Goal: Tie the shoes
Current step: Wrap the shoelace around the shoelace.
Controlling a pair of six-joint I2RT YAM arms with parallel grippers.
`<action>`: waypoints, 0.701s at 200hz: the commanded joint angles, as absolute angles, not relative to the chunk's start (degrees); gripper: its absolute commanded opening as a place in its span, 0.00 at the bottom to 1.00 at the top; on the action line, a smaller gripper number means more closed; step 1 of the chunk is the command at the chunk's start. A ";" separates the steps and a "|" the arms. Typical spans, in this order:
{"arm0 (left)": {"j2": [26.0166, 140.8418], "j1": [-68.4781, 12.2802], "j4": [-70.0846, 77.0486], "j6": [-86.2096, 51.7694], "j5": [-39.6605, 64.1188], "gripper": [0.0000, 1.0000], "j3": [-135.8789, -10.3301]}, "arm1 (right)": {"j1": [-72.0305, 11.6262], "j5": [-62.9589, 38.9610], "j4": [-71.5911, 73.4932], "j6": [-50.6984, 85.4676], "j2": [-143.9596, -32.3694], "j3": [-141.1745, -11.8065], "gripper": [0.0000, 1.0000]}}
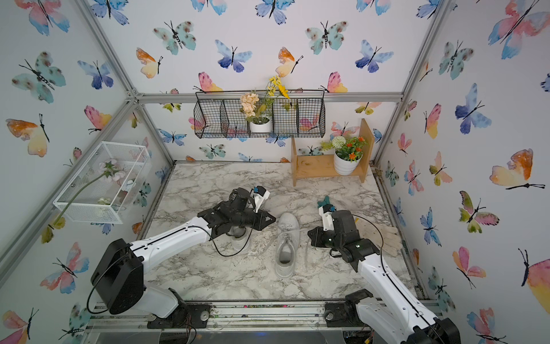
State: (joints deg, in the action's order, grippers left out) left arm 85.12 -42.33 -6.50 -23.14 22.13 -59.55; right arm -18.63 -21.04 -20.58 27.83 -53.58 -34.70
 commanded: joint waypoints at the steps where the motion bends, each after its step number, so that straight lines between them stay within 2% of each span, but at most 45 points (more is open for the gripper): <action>1: 82.93 -42.10 -6.00 -21.89 20.11 0.00 -59.37 | -14.70 -20.58 -23.00 26.38 -54.38 -36.71 0.02; 27: 82.47 -42.10 -5.81 -21.03 20.65 0.00 -59.27 | -11.30 -22.07 -22.62 25.38 -55.04 -38.00 0.02; 140: 81.32 -51.59 -6.47 -14.61 22.04 0.00 -59.88 | -11.25 -32.55 -26.68 20.44 -61.21 -43.81 0.02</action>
